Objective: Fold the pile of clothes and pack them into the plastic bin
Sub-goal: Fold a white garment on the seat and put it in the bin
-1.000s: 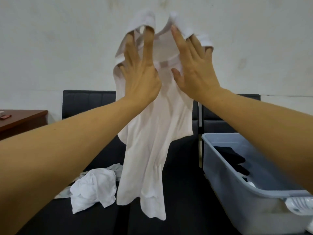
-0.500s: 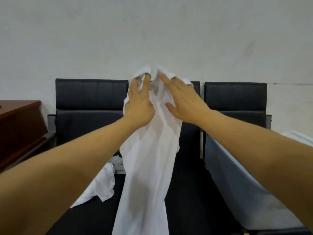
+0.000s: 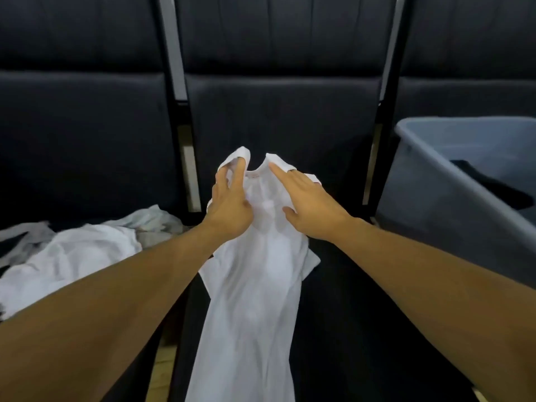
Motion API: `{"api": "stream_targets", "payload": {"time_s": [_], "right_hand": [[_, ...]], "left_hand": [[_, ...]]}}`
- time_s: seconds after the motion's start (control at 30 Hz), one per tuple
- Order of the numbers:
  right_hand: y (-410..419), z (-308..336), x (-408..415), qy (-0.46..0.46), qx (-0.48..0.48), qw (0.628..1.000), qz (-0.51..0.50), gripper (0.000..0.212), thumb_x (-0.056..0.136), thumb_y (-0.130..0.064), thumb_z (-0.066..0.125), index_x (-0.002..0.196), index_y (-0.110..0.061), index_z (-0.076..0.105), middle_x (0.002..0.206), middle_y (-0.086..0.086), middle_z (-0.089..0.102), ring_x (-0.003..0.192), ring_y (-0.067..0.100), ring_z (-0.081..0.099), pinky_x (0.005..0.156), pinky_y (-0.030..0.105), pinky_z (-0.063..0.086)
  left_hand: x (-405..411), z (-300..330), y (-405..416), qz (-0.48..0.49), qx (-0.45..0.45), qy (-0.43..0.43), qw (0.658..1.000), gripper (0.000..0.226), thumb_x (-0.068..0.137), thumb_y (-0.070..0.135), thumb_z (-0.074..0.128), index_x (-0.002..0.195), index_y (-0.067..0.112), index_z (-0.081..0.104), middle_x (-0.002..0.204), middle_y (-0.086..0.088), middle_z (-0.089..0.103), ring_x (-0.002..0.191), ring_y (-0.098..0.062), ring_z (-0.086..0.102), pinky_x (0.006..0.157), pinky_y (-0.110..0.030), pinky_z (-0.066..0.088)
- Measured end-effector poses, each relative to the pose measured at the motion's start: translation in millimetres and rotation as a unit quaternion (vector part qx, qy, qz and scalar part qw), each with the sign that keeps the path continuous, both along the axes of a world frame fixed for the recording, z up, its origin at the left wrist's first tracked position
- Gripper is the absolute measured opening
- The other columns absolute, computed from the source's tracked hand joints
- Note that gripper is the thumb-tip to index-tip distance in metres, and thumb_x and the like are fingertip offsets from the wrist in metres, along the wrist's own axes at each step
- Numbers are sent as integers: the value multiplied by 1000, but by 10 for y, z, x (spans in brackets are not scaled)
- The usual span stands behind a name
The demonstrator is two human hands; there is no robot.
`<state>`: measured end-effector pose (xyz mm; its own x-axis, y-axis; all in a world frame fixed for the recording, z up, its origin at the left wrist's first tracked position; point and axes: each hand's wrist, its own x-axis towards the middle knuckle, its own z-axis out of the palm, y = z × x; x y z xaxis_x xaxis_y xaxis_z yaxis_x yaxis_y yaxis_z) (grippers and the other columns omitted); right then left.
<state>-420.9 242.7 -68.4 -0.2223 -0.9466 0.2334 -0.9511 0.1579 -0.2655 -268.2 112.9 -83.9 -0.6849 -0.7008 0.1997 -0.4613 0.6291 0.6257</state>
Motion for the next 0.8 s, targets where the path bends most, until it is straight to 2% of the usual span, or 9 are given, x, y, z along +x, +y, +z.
{"api": "stream_targets", "payload": {"time_s": [0.13, 0.2, 0.27, 0.4, 0.53, 0.6, 0.7, 0.73, 0.8], "right_hand": [[-344, -603, -371, -39, 23, 999, -11, 88, 97, -13, 59, 161, -35, 2, 157, -6, 31, 139, 21, 38, 106, 37, 46], [-481, -815, -512, -54, 19, 998, -6, 83, 97, -10, 56, 161, -33, 8, 156, -7, 32, 142, 15, 32, 107, 35, 45], [-568, -950, -605, -72, 18, 997, -11, 79, 97, -8, 53, 161, -34, 14, 157, -9, 32, 144, 10, 27, 107, 36, 46], [-596, -1058, -704, -67, 8, 995, -76, 75, 96, -9, 55, 158, -35, 21, 139, -7, 47, 134, 12, 36, 87, 40, 55], [-388, -1047, -591, -85, -46, 980, -171, 63, 99, -15, 56, 155, -28, 30, 139, -4, 49, 130, 14, 41, 79, 30, 49], [-183, -1016, -413, -118, -61, 968, -214, 49, 98, -15, 55, 145, -25, 42, 135, -3, 52, 126, 16, 44, 77, 28, 43], [215, -1004, -26, -97, -20, 960, -263, 15, 99, -25, 56, 114, -20, 58, 111, -2, 58, 108, 17, 53, 71, 30, 46], [355, -1011, 108, -96, 12, 954, -284, 13, 100, -32, 54, 101, -20, 59, 101, -2, 59, 99, 18, 58, 69, 32, 49], [601, -1007, 375, -123, 96, 932, -326, 40, 100, -52, 45, 80, -19, 56, 85, 0, 60, 86, 25, 66, 71, 38, 56]], "left_hand": [[-356, -572, -370, -2, 8, -44, 999, 86, 96, 7, 52, 157, 35, -2, 160, 3, -2, 144, -28, 20, 114, -43, 35], [-504, -755, -492, 14, 10, -63, 998, 84, 94, 3, 51, 157, 32, 3, 157, -3, 5, 140, -27, 19, 106, -36, 36], [-592, -886, -572, 38, -12, -78, 996, 72, 91, 2, 52, 151, 25, 19, 146, -9, 17, 129, -27, 23, 94, -30, 36], [-630, -1042, -648, 102, -51, -85, 990, 37, 92, 9, 53, 127, 12, 45, 131, -11, 29, 121, -28, 30, 91, -40, 50], [-480, -1024, -520, 151, -36, -83, 984, 37, 95, 19, 55, 130, 11, 45, 138, -13, 31, 125, -30, 32, 96, -40, 45], [-318, -995, -308, 162, -17, -93, 982, 42, 96, 21, 55, 134, 12, 41, 141, -13, 30, 128, -31, 32, 98, -39, 41], [57, -989, 60, 190, 10, -111, 975, 45, 94, 23, 57, 133, 10, 39, 140, -14, 31, 128, -33, 34, 101, -43, 38], [203, -996, 174, 200, 23, -113, 973, 44, 93, 23, 58, 130, 9, 41, 138, -15, 33, 127, -34, 35, 102, -44, 38], [508, -987, 363, 225, 59, -120, 965, 45, 93, 29, 62, 125, 5, 43, 135, -18, 37, 125, -37, 37, 101, -45, 38]]}}
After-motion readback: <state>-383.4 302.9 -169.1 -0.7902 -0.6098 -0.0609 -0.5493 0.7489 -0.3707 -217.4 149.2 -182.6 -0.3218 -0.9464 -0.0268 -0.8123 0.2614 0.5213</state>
